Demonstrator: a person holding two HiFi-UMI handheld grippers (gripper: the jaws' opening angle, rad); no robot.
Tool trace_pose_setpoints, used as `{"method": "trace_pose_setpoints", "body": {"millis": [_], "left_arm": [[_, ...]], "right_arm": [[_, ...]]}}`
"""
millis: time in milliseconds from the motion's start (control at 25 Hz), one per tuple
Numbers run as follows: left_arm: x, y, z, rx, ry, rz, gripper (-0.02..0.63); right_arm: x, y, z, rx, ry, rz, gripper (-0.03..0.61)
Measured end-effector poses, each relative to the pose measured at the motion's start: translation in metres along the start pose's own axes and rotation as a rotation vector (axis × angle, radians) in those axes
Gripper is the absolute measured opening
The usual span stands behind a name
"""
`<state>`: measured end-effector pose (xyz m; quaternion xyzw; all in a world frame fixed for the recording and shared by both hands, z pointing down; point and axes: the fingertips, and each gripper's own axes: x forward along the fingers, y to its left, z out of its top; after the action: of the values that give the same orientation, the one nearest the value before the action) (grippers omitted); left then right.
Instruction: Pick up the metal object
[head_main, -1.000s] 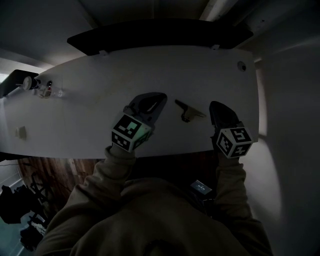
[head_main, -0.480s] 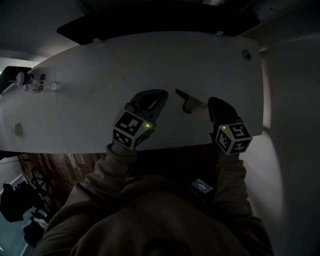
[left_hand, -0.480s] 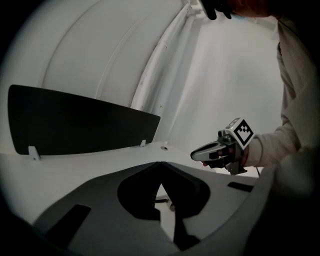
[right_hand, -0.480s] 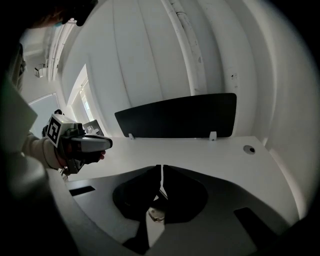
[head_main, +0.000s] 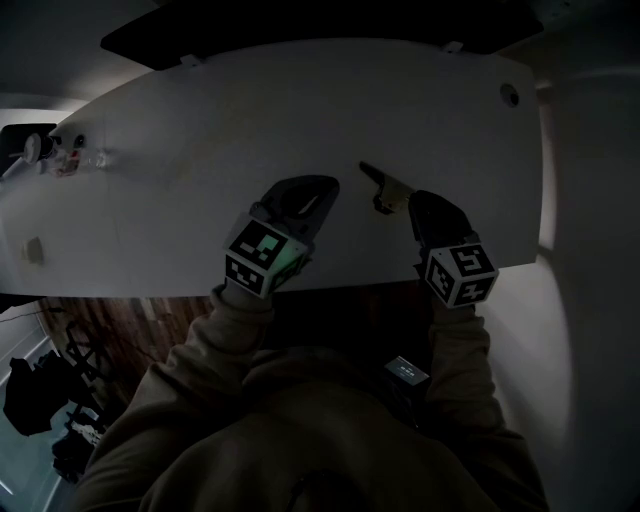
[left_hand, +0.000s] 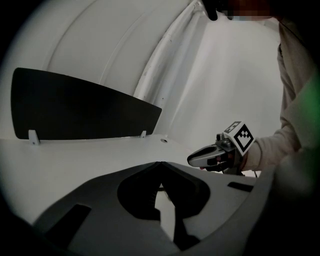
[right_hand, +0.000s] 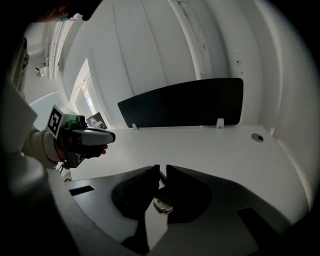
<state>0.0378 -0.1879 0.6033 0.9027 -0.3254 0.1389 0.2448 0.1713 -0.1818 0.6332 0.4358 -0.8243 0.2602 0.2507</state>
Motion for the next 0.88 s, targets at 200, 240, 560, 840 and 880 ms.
{"method": "trace_pose_setpoints", "body": {"millis": [200,240,560,840,880], "left_arm": [[0.002,-0.004,-0.011,-0.011,0.006,-0.011,0.0],[0.003,-0.005,-0.014,-0.015,0.007,-0.013,0.0],[0.008,-0.005,-0.044,-0.052,0.034,-0.024,0.0],[0.004,0.001,-0.064,-0.091,0.043,-0.019,0.0],[0.004,0.002,-0.067,-0.094,0.044,-0.016,0.0]], "right_arm": [[0.007,0.005,-0.018,-0.034,0.042,0.02,0.082],[0.009,0.006,-0.023,-0.042,0.053,0.025,0.101],[0.026,0.015,-0.056,-0.102,0.115,0.027,0.192],[0.039,0.017,-0.073,-0.148,0.153,-0.005,0.218],[0.041,0.016,-0.077,-0.156,0.158,-0.007,0.221]]}}
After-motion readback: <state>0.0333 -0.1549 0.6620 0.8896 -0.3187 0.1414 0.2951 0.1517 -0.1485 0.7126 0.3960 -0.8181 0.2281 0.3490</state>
